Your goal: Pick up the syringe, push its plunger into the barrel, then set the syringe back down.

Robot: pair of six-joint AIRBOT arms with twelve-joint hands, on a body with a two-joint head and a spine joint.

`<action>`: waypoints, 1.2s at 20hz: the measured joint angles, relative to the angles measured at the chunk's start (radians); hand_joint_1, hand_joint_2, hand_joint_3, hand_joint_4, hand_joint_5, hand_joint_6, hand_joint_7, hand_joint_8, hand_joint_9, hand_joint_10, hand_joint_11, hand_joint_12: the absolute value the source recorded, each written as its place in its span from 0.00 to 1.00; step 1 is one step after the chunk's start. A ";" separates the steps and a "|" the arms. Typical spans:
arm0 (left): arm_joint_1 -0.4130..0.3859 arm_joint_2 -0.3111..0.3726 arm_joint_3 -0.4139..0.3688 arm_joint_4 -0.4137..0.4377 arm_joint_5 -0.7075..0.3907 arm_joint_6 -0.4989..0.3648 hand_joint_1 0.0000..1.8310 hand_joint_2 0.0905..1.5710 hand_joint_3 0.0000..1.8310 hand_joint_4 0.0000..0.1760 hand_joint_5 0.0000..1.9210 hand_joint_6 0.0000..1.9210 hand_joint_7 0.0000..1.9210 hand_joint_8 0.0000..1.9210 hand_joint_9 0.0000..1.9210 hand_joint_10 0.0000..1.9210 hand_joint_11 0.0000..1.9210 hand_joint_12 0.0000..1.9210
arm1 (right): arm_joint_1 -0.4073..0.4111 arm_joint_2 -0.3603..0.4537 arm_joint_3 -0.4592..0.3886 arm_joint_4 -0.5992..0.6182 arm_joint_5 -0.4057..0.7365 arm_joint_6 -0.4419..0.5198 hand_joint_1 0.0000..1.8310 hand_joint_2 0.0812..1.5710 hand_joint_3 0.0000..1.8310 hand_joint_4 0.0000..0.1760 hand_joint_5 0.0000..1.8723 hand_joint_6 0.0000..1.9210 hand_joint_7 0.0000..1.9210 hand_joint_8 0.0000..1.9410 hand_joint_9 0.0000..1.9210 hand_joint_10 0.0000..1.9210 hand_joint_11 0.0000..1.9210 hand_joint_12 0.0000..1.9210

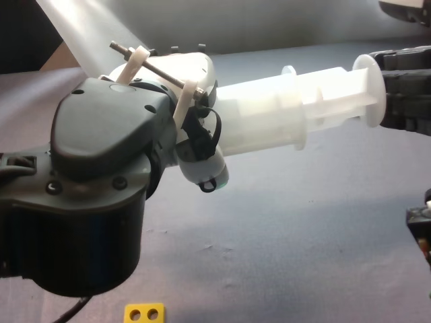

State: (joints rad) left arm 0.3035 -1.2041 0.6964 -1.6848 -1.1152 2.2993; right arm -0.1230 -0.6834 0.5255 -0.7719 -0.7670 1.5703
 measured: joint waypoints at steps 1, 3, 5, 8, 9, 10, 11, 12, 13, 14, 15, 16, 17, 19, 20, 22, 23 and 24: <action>0.000 0.000 0.000 -0.002 -0.005 0.002 0.72 0.81 0.00 0.00 0.35 0.69 0.31 0.87 0.30 0.86 0.23 0.71 | 0.000 -0.009 0.000 -0.002 -0.007 0.000 0.00 0.77 0.00 0.00 0.17 0.00 0.14 0.00 0.10 0.00 0.00 0.17; 0.000 0.000 0.000 -0.005 -0.012 0.004 0.72 0.81 0.00 0.00 0.35 0.69 0.31 0.86 0.30 0.86 0.23 0.71 | 0.000 -0.025 0.000 -0.008 -0.021 0.001 0.00 0.77 0.00 0.00 0.18 0.00 0.14 0.00 0.11 0.00 0.00 0.19; 0.000 0.005 0.000 -0.009 -0.010 0.005 0.72 0.81 0.00 0.00 0.35 0.69 0.31 0.85 0.31 0.86 0.23 0.70 | 0.000 -0.039 0.000 -0.007 -0.028 0.002 0.00 0.77 0.00 0.00 0.18 0.00 0.15 0.00 0.11 0.00 0.00 0.19; 0.000 0.005 -0.001 -0.007 -0.006 0.005 0.72 0.81 0.00 0.00 0.36 0.68 0.31 0.85 0.30 0.86 0.23 0.70 | 0.000 -0.037 -0.014 0.017 -0.033 0.007 0.00 0.77 0.00 0.00 0.18 0.00 0.15 0.00 0.11 0.00 0.00 0.19; 0.000 0.005 -0.002 -0.008 0.001 0.011 0.72 0.81 0.00 0.00 0.36 0.68 0.31 0.85 0.30 0.85 0.23 0.70 | 0.000 -0.026 -0.025 0.045 -0.034 0.009 0.00 0.77 0.00 0.00 0.18 0.00 0.15 0.00 0.11 0.00 0.00 0.19; 0.000 0.005 -0.003 -0.011 0.005 0.014 0.72 0.81 0.00 0.00 0.36 0.68 0.31 0.85 0.30 0.85 0.23 0.70 | 0.000 -0.019 -0.035 0.059 -0.036 0.011 0.00 0.77 0.00 0.00 0.18 0.00 0.15 0.00 0.11 0.00 0.00 0.19; 0.000 0.005 -0.004 -0.014 0.009 0.015 0.72 0.81 0.00 0.00 0.36 0.68 0.30 0.87 0.30 0.85 0.23 0.70 | 0.000 -0.019 -0.043 0.067 -0.040 0.012 0.00 0.77 0.00 0.00 0.17 0.00 0.15 0.00 0.11 0.00 0.00 0.19; 0.000 0.005 -0.005 -0.014 0.012 0.015 0.72 0.81 0.00 0.00 0.36 0.68 0.30 0.87 0.30 0.85 0.23 0.70 | 0.000 -0.019 -0.045 0.072 -0.040 0.017 0.00 0.77 0.00 0.00 0.17 0.00 0.15 0.00 0.11 0.00 0.00 0.19; 0.000 0.005 -0.005 -0.014 0.013 0.015 0.72 0.82 0.00 0.00 0.35 0.69 0.30 0.87 0.30 0.86 0.23 0.70 | 0.000 -0.026 -0.045 0.072 -0.039 0.020 0.00 0.77 0.00 0.00 0.16 0.00 0.14 0.00 0.10 0.00 0.00 0.17; 0.000 0.005 -0.005 -0.014 0.011 0.015 0.71 0.82 0.00 0.00 0.35 0.70 0.29 0.88 0.29 0.87 0.23 0.71 | 0.000 -0.037 -0.044 0.069 -0.040 0.020 0.00 0.77 0.00 0.00 0.15 0.00 0.13 0.00 0.10 0.00 0.00 0.19; 0.000 0.005 -0.005 -0.014 0.010 0.015 0.71 0.82 0.00 0.00 0.34 0.71 0.29 0.88 0.29 0.87 0.22 0.71 | 0.000 -0.048 -0.044 0.068 -0.040 0.020 0.00 0.77 0.00 0.00 0.15 0.00 0.13 0.00 0.09 0.00 0.00 0.19; 0.000 0.005 -0.005 -0.014 0.009 0.015 0.71 0.82 0.00 0.00 0.34 0.71 0.29 0.88 0.29 0.87 0.22 0.71 | 0.000 -0.062 -0.044 0.068 -0.040 0.020 0.00 0.77 0.00 0.00 0.15 0.00 0.12 0.00 0.09 0.00 0.00 0.17; 0.000 0.005 -0.005 -0.015 0.008 0.015 0.71 0.82 0.00 0.00 0.34 0.71 0.30 0.87 0.30 0.87 0.22 0.72 | 0.000 -0.072 -0.044 0.066 -0.040 0.019 0.00 0.77 0.00 0.00 0.15 0.00 0.13 0.00 0.09 0.00 0.00 0.17; 0.001 0.005 -0.005 -0.014 0.010 0.014 0.71 0.82 0.00 0.00 0.34 0.71 0.30 0.88 0.30 0.86 0.22 0.72 | 0.000 -0.090 -0.044 0.060 -0.039 0.019 0.00 0.77 0.00 0.00 0.15 0.00 0.13 0.00 0.09 0.00 0.00 0.18; 0.001 0.005 -0.005 -0.014 0.011 0.014 0.71 0.82 0.00 0.00 0.34 0.71 0.29 0.88 0.30 0.86 0.22 0.72 | 0.000 -0.101 -0.041 0.061 -0.038 0.019 0.00 0.77 0.00 0.00 0.15 0.00 0.13 0.00 0.09 0.00 0.00 0.18; 0.001 0.005 -0.005 -0.015 0.006 0.014 0.71 0.82 0.00 0.00 0.34 0.72 0.29 0.88 0.29 0.87 0.22 0.72 | 0.002 -0.111 -0.030 0.063 -0.033 0.018 0.00 0.77 0.00 0.00 0.16 0.00 0.13 0.00 0.10 0.00 0.00 0.18; 0.001 0.005 -0.005 -0.014 0.001 0.013 0.71 0.82 0.00 0.00 0.34 0.72 0.30 0.87 0.30 0.85 0.22 0.71 | 0.008 -0.116 -0.026 0.064 -0.033 0.016 0.00 0.77 0.00 0.00 0.15 0.00 0.13 0.00 0.09 0.00 0.00 0.18; 0.001 0.005 -0.005 -0.013 -0.003 0.010 0.72 0.82 0.00 0.00 0.34 0.72 0.30 0.87 0.30 0.85 0.23 0.71 | 0.012 -0.119 -0.025 0.061 -0.033 0.014 0.00 0.77 0.00 0.00 0.15 0.00 0.13 0.00 0.09 0.00 0.00 0.18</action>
State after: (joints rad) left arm 0.3046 -1.1992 0.6918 -1.6974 -1.1183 2.3089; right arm -0.1108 -0.8021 0.5007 -0.7105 -0.8001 1.5845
